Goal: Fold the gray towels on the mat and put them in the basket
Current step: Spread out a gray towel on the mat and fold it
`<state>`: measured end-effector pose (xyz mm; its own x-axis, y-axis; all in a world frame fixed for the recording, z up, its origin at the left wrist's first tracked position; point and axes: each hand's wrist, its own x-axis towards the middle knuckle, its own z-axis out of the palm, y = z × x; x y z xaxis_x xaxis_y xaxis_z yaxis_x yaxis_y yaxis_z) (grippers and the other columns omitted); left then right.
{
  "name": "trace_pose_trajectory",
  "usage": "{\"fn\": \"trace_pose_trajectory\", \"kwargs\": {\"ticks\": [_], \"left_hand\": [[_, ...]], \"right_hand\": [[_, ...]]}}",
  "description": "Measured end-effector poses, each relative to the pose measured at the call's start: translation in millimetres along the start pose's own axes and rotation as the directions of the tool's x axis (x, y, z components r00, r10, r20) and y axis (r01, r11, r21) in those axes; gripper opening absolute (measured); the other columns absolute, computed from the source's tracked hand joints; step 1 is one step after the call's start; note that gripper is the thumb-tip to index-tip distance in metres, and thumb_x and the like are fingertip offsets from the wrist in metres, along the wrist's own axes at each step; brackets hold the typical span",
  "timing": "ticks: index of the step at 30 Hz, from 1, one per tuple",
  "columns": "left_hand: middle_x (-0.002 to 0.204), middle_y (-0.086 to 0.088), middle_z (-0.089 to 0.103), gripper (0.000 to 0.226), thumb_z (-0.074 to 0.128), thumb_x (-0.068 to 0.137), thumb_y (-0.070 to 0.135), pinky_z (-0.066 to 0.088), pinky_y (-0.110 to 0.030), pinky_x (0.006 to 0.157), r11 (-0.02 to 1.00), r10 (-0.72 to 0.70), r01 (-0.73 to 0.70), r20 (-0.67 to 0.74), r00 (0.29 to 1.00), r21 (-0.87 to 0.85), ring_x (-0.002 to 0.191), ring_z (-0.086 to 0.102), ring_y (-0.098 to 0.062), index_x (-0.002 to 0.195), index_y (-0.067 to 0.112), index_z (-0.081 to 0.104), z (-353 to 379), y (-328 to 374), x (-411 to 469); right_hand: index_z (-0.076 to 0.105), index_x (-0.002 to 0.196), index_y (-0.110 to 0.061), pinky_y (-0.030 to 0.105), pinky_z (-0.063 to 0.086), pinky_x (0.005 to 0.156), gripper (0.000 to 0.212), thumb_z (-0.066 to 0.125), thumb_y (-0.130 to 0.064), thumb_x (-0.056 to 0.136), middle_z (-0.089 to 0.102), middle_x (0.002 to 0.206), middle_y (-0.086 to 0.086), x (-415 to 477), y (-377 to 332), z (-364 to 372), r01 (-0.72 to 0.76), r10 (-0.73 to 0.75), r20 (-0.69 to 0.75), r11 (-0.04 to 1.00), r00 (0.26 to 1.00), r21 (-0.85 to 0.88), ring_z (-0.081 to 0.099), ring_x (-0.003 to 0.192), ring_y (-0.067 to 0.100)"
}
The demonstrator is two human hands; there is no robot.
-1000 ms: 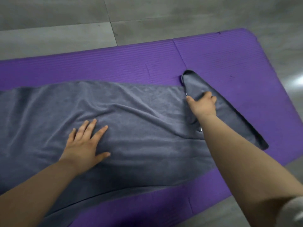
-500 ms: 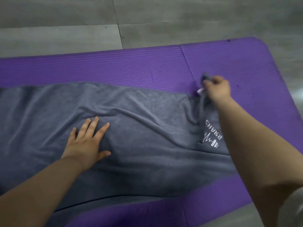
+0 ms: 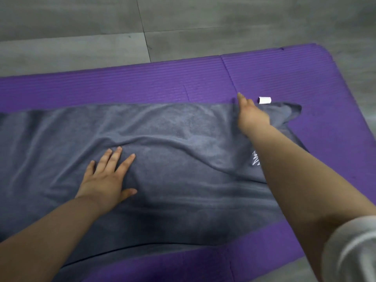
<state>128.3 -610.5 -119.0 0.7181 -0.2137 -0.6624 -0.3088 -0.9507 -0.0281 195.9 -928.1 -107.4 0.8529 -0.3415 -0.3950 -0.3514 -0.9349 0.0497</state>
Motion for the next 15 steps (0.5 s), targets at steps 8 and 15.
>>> {"fn": "trace_pose_trajectory", "kwargs": {"ticks": [8, 15], "left_hand": [[0.153, -0.003, -0.023, 0.089, 0.041, 0.085, 0.059, 0.005, -0.038, 0.117, 0.998, 0.034, -0.036, 0.032, 0.999, 0.060, 0.144, -0.014, -0.021, 0.142, 0.028, -0.020, -5.4, -2.3, 3.1], [0.155, -0.004, -0.016, 0.093, 0.052, 0.083, 0.052, 0.010, -0.031, 0.117, 0.983, 0.120, -0.112, 0.047, 0.992, -0.147, 0.145, -0.003, -0.019, 0.144, 0.026, -0.014, -24.5, -18.5, 2.8]], "right_hand": [[0.037, 0.128, 0.001, 0.044, 0.037, 0.097, 0.038, 0.032, 0.004, 0.091, 0.033, 0.138, 0.021, 20.5, -16.6, -30.6, -0.061, 0.081, -0.159, 0.990, 0.984, 0.129, 0.045, 0.121, 0.040], [0.003, 0.148, -0.020, 0.039, 0.007, 0.117, 0.069, 0.038, -0.004, 0.091, -0.014, 0.156, 0.008, 2.9, -22.8, -13.5, 0.046, -0.039, -0.043, 0.983, 0.998, 0.175, 0.005, 0.144, 0.029]]}}
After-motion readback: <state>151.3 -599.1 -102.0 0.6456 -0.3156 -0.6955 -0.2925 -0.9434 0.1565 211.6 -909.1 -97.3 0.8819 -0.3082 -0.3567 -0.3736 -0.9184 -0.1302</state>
